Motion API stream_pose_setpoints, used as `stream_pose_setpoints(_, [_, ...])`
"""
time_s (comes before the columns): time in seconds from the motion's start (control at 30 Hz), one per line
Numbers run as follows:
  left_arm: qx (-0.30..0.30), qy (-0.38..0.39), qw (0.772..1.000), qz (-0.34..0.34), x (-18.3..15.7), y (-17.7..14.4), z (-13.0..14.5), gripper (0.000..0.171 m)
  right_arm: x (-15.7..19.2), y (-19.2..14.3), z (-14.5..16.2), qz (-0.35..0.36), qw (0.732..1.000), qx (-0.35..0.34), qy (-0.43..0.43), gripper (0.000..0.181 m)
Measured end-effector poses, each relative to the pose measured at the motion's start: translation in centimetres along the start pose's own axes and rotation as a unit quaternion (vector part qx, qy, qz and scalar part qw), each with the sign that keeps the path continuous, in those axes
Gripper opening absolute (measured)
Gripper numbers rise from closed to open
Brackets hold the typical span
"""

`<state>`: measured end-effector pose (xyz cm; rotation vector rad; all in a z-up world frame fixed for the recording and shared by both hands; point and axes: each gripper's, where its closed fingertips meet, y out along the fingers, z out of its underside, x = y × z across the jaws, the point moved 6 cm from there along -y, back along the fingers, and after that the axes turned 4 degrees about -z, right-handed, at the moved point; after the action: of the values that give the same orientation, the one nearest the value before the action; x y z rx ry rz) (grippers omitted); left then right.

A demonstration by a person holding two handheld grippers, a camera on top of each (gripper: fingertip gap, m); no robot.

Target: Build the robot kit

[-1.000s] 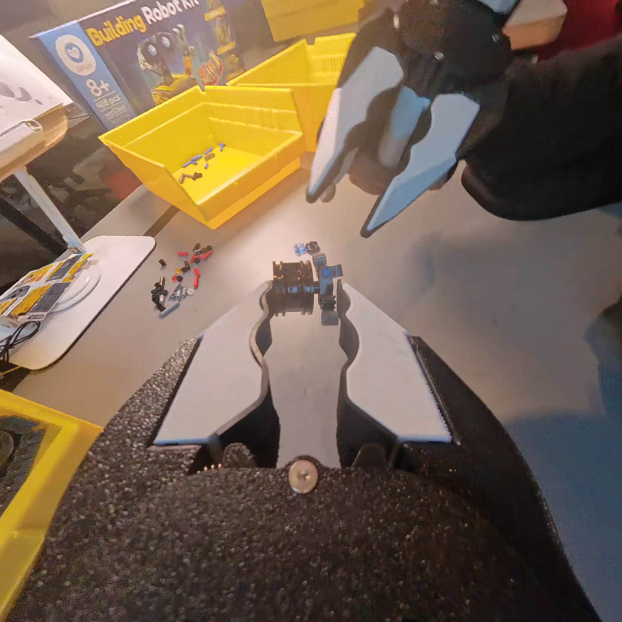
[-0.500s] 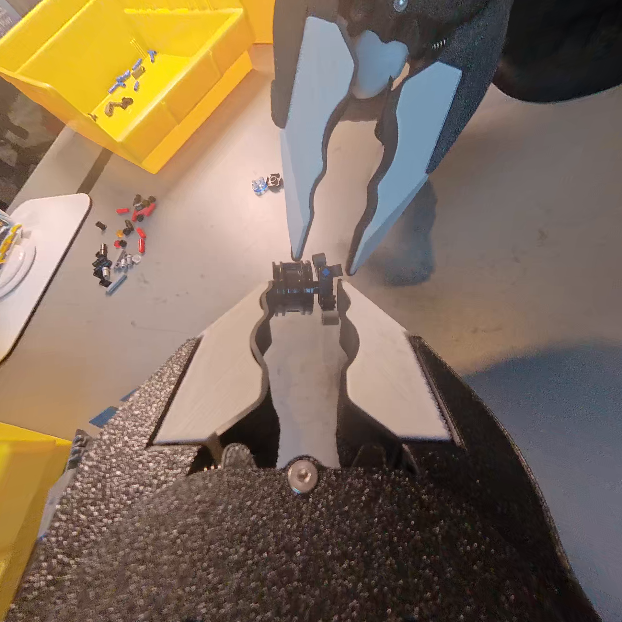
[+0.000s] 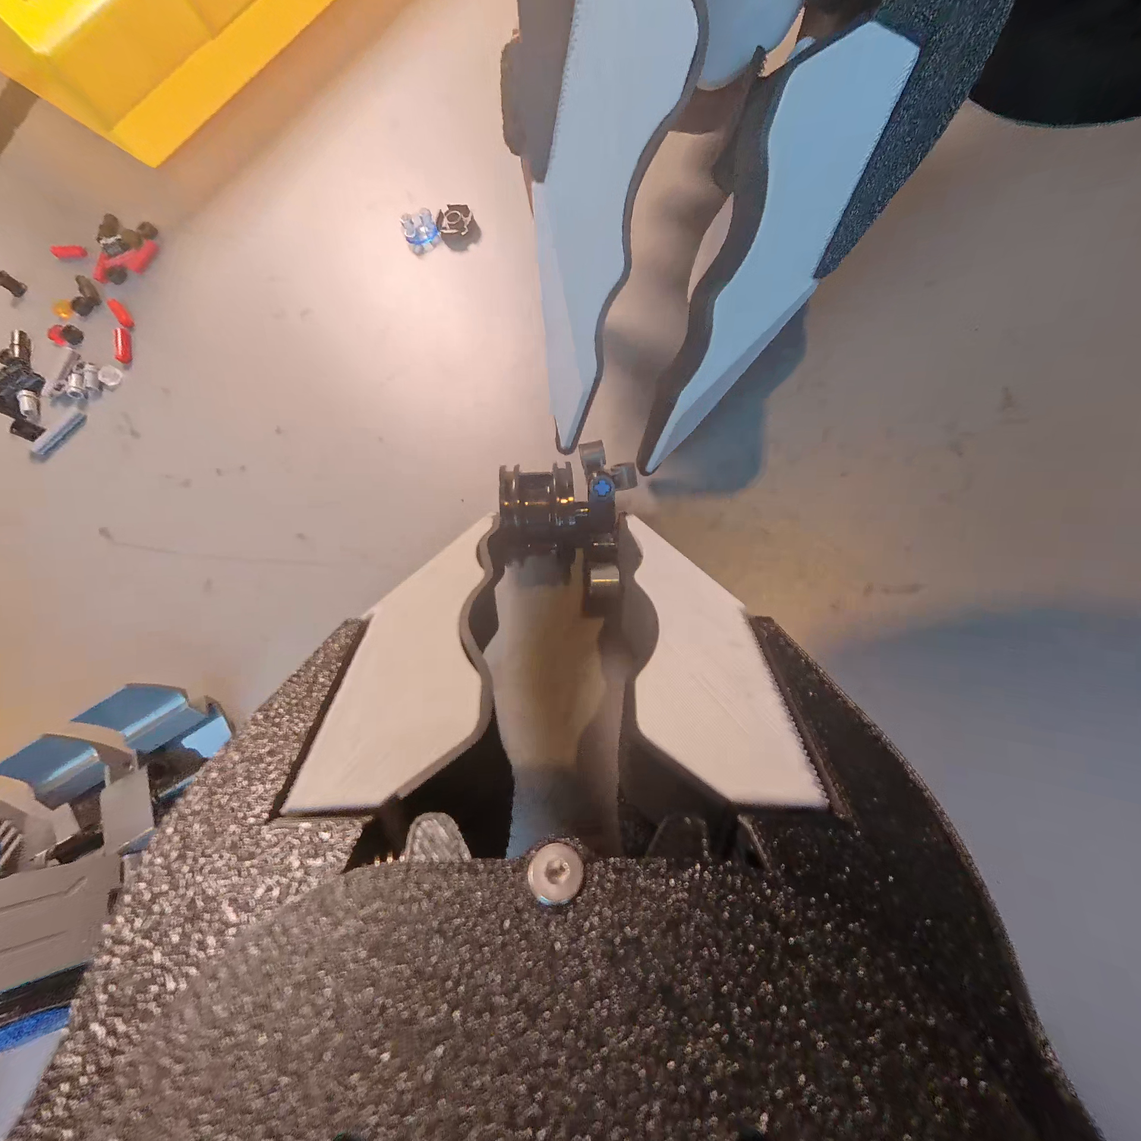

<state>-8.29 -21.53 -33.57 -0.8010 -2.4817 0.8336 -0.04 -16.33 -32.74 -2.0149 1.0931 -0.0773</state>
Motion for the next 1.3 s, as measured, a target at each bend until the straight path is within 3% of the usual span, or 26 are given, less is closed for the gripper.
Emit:
stream_pose_setpoints(0.23, [0.003, -0.009, 1.0, 0.016, 0.1, 0.1, 0.0, 0.036, -1.1, -0.2, -1.3, 0.001, 0.997, -0.053, 0.051, 0.05])
stream_pose_setpoints(0.47, [-0.003, 0.001, 0.999, 0.051, 0.0, -0.6, 0.3, 0.053, -1.3, 0.5, -0.7, -0.027, 0.998, -0.039, 0.044, 0.041])
stream_pose_setpoints(0.77, [0.007, 0.007, 0.999, 0.051, 0.1, -0.6, 0.5, 0.038, -2.0, 0.1, -1.6, -0.041, 0.999, -0.016, 0.003, 0.056])
stream_pose_setpoints(0.87, [0.005, 0.016, 0.999, 0.037, 0.3, -0.7, 0.5, 0.035, -2.4, 0.5, -1.6, -0.068, 0.997, 0.025, -0.036, 0.059])
stream_pose_setpoints(1.0, [-0.005, 0.009, 1.0, 0.025, 0.7, -1.0, 0.3, 0.035, -2.9, 1.6, -0.9, -0.113, 0.992, 0.051, -0.029, 0.051])
stream_pose_setpoints(1.07, [-0.011, -0.001, 1.0, 0.024, 0.8, -1.2, 0.3, 0.034, -3.5, 1.5, -0.6, -0.103, 0.994, 0.036, -0.009, 0.038])
stream_pose_setpoints(1.3, [-0.017, -0.023, 0.998, 0.053, 0.3, -1.1, 0.2, 0.027, -3.0, 0.9, 0.6, -0.086, 0.994, 0.003, 0.064, 0.037])
